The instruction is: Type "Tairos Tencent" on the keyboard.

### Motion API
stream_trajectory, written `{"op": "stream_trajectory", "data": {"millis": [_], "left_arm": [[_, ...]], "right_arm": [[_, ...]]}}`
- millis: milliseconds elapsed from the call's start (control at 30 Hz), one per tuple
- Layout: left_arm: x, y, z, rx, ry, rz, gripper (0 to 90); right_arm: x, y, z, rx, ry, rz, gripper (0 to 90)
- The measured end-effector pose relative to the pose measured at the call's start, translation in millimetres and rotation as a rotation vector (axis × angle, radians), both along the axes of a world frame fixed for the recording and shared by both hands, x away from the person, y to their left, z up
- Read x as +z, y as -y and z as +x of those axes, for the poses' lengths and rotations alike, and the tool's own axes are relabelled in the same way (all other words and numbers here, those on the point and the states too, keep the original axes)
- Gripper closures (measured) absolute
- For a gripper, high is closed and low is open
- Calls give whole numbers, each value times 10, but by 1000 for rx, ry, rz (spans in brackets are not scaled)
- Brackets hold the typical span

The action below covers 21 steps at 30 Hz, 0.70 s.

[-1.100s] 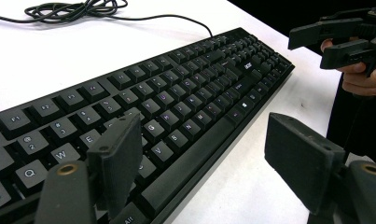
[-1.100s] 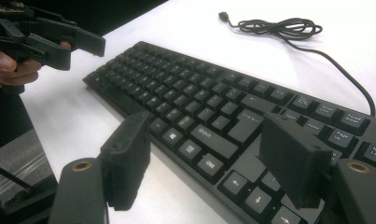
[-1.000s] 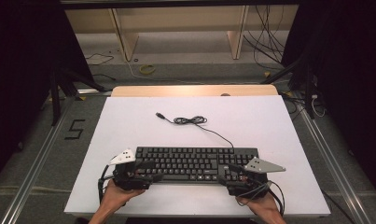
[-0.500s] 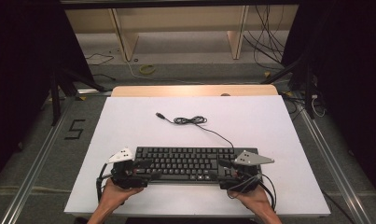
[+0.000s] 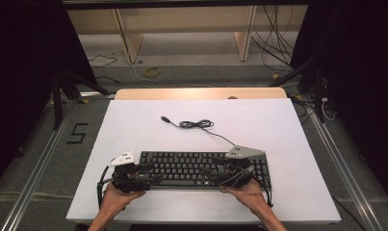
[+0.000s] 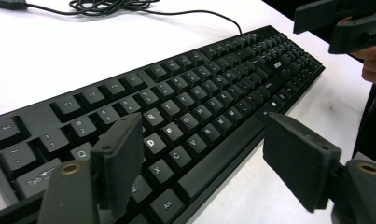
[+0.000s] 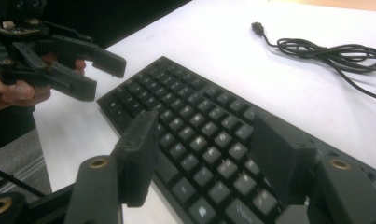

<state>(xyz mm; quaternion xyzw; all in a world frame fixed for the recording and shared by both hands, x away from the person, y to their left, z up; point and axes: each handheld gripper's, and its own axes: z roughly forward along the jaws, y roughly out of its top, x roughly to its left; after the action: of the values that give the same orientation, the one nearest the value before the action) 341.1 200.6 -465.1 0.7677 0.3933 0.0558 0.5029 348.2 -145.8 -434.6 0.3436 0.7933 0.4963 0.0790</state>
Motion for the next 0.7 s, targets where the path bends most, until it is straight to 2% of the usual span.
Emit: {"op": "stream_trajectory", "data": {"millis": [67,467,600,667,700], "left_arm": [[-12,-15,10,3,2,25,300],[-34,-95,55,41,-14,91,397],[-30,-117,57,54,-18,116,475],[-29,-131,59,55,-27,127,561],[-31,-136,61,60,-30,127,561]], "right_arm": [[-1,-59,42,7,-5,-8,446],[-28,-371,248,39,-53,-60,521],[-49,-475,313,39,-77,-86,564],[-93,-561,359,48,-97,-110,604],[-93,-561,359,48,-97,-110,604]]}}
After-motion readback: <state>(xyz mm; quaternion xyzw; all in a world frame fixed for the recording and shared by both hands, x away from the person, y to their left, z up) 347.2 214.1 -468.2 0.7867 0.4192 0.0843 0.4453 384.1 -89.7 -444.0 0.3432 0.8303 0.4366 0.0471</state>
